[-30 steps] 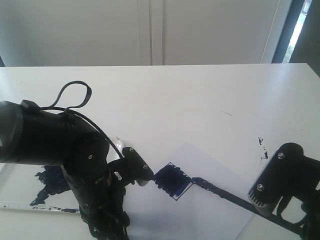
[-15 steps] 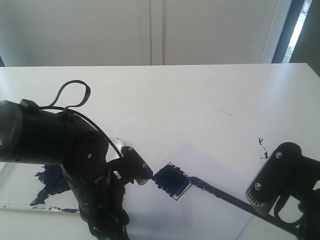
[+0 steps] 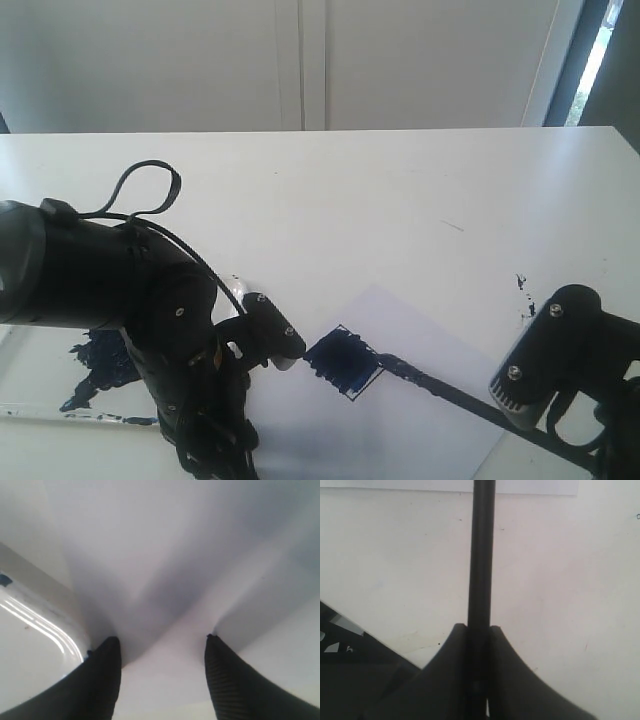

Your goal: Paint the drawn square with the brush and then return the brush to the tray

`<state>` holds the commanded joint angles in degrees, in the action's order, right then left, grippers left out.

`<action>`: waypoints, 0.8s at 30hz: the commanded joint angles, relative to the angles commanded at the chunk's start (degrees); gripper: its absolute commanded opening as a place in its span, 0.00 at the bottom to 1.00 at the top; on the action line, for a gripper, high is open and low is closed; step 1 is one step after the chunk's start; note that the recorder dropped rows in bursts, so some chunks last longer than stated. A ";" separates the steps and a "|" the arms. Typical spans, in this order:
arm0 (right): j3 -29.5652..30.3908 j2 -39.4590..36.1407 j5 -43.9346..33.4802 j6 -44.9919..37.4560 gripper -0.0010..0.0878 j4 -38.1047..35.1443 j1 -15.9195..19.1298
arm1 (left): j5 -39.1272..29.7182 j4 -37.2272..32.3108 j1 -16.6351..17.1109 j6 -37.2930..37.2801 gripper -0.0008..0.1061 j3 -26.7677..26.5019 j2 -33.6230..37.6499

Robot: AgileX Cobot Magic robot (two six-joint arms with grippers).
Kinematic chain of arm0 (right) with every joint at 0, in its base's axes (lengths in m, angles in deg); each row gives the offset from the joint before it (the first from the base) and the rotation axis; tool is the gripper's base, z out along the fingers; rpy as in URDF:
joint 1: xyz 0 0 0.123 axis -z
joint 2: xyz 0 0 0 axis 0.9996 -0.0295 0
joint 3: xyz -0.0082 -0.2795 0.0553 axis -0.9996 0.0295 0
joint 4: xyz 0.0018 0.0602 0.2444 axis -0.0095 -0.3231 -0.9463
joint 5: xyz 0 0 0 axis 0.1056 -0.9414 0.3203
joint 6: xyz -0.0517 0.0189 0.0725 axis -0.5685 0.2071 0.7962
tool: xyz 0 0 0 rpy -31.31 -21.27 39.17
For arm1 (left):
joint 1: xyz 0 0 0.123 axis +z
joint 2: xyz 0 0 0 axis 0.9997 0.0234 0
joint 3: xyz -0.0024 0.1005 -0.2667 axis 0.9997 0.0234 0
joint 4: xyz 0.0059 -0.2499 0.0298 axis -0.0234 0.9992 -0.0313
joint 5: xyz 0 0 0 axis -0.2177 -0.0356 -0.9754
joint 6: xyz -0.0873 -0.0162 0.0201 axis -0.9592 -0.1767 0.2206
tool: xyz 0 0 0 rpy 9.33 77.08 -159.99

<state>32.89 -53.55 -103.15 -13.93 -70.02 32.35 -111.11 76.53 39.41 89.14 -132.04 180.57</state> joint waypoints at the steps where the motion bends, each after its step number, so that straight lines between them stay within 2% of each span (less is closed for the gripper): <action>1: 0.00 0.00 -0.31 0.00 0.01 -0.21 0.00 | 0.00 0.00 0.00 0.00 0.53 0.00 0.00; 12: 0.00 0.00 0.40 -1.10 0.01 -2.41 0.00 | 0.00 0.00 0.00 0.00 0.53 0.00 0.00; 24: 0.00 0.00 0.26 -0.63 0.01 -0.74 0.00 | 0.00 0.00 0.00 0.00 0.53 0.00 0.00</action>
<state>32.89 -53.55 -102.89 -14.56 -70.76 32.35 -111.11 76.53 39.41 89.14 -132.04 180.57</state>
